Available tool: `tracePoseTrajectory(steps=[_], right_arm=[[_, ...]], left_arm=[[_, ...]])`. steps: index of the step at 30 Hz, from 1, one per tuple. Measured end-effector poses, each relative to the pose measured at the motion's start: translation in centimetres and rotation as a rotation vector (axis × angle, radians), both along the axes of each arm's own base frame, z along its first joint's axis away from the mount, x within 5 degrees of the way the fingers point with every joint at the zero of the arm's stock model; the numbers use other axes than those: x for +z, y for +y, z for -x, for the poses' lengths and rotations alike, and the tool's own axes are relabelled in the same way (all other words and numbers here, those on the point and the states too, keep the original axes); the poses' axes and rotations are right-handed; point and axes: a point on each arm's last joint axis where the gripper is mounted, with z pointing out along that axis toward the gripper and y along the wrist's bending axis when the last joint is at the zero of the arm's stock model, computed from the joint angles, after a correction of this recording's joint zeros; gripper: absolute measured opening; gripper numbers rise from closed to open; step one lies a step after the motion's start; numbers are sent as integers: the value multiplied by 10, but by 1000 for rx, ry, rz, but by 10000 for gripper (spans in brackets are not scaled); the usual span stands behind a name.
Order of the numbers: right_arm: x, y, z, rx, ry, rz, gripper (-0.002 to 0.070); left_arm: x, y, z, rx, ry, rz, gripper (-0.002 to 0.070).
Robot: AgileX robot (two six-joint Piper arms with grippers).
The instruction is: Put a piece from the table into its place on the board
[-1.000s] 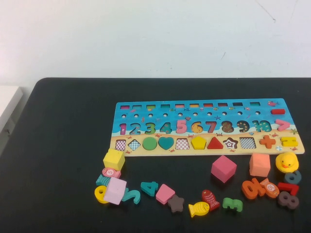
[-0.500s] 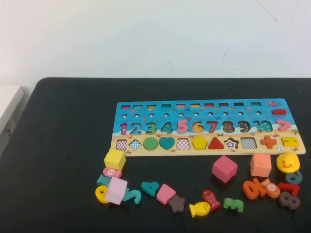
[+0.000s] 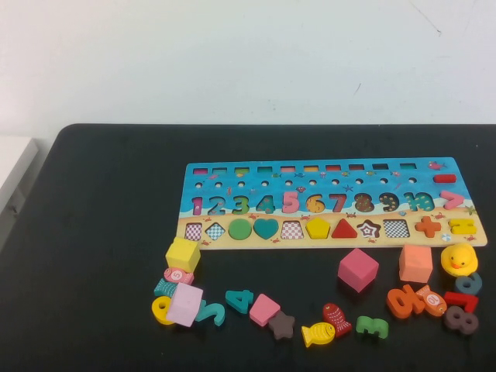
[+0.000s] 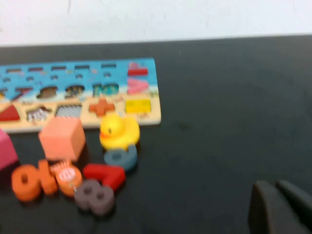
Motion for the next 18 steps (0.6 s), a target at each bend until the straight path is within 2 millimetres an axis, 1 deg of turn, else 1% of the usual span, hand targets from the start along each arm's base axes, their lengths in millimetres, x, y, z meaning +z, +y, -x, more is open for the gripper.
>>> tracePoseTrajectory(steps=[3,18], right_arm=[[-4,0,1,-6,42,-6,19],[-5,-1,2,-8,56,-5,19]], left_arm=[[0,0,0,0,0,0,-2],[0,0,0,0,0,0,-3]])
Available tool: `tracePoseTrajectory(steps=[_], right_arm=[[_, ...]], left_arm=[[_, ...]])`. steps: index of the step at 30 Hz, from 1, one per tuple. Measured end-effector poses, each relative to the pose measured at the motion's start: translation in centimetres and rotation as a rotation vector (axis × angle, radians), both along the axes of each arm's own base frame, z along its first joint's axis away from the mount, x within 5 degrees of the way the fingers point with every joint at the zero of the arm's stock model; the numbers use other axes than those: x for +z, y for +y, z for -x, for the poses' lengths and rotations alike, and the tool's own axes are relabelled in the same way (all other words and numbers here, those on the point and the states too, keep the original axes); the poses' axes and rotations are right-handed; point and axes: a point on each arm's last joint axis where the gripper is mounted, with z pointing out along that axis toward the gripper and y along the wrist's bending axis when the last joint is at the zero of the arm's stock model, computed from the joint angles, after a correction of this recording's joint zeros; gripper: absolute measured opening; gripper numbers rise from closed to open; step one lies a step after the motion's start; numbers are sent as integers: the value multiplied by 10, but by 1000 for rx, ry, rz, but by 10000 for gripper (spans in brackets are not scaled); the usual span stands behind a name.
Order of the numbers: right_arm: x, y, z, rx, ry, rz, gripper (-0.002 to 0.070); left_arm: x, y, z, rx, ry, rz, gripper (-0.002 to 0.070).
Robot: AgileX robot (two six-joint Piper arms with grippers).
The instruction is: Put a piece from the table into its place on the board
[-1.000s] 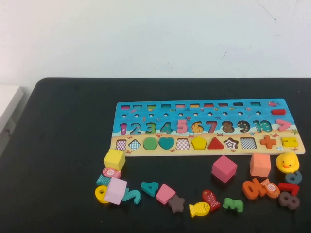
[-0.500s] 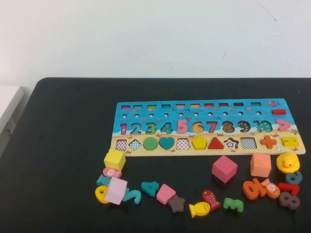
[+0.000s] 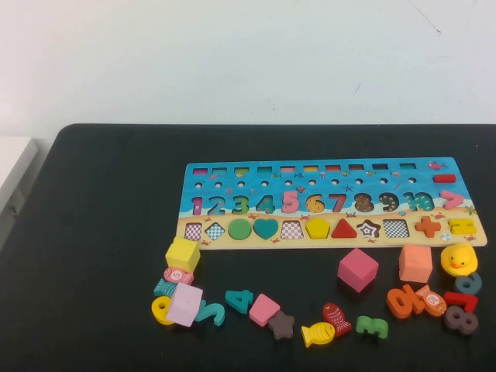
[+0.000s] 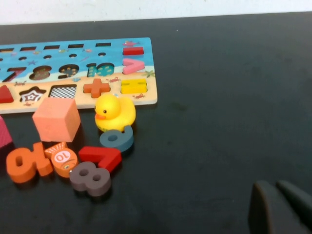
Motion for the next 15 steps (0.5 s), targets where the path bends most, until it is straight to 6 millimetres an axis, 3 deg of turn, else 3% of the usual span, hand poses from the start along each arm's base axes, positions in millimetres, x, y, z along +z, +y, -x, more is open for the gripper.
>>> tracePoseTrajectory(steps=[15], right_arm=[[0,0,0,3,3,10,18]], left_arm=[[0,0,0,-1,0,-2,-3]])
